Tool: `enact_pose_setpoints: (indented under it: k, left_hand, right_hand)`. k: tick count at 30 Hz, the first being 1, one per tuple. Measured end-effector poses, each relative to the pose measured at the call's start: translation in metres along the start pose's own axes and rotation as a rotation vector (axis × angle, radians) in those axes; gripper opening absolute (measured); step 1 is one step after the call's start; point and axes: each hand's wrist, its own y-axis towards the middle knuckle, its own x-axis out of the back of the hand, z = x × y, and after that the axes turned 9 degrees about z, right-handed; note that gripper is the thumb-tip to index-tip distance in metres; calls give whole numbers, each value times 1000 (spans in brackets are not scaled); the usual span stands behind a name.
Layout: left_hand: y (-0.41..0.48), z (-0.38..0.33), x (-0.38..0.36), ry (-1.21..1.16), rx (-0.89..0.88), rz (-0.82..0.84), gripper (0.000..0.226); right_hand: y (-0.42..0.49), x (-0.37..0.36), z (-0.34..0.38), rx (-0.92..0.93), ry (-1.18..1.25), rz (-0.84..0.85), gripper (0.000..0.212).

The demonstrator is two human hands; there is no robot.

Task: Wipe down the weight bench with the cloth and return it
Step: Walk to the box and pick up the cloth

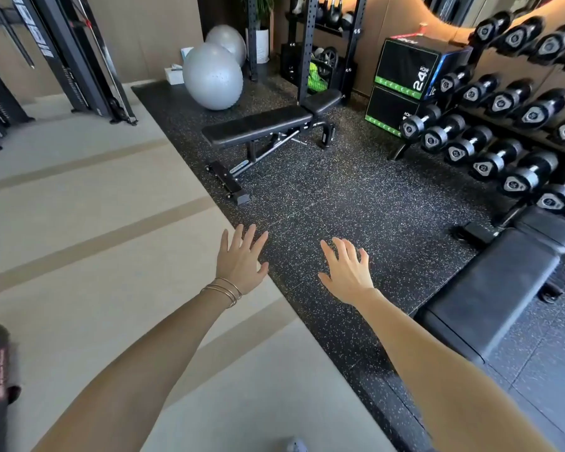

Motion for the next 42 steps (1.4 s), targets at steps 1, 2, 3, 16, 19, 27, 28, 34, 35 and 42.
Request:
enact_pose_setpoints:
  k: [1,2,3,16,19,27,28,34,35,42]
  left_hand:
    - [11,-2,3,-10,1,16,66]
    - [23,-4,6,-16,21,11,66]
    - [34,-6,8,-10,24,4,66]
    - [174,11,-5,7,-38,44,64]
    - [223,26,-4,6,-59,29,64]
    - [361,72,14,29,-127,-3,65]
    - [376,76,16,27,-132,-3,65]
    - [443,80,11,36,-179,17,64]
    - [454,79,8,30,-181,27,64]
    - [544,74,-6,23,-177,47,65]
  right_hand:
    - [12,4,-9,10,-6,-5,72]
    - [22,8,-16,3,-5,-13,72]
    - [35,12,-23,4,-16,-31,72]
    - [173,19,-57,39,-9,0,66]
    - [217,25,-64,11,-4,9,66]
    - [341,67,-78,-51,26,-46,65]
    - [354,72,-80,-58,34,-54,65]
    - [411,75,-99,-79,60,-34,64]
    - [420,72,-104,-88,67,-14,64]
    - [503,67,-154,-86,60,25,64]
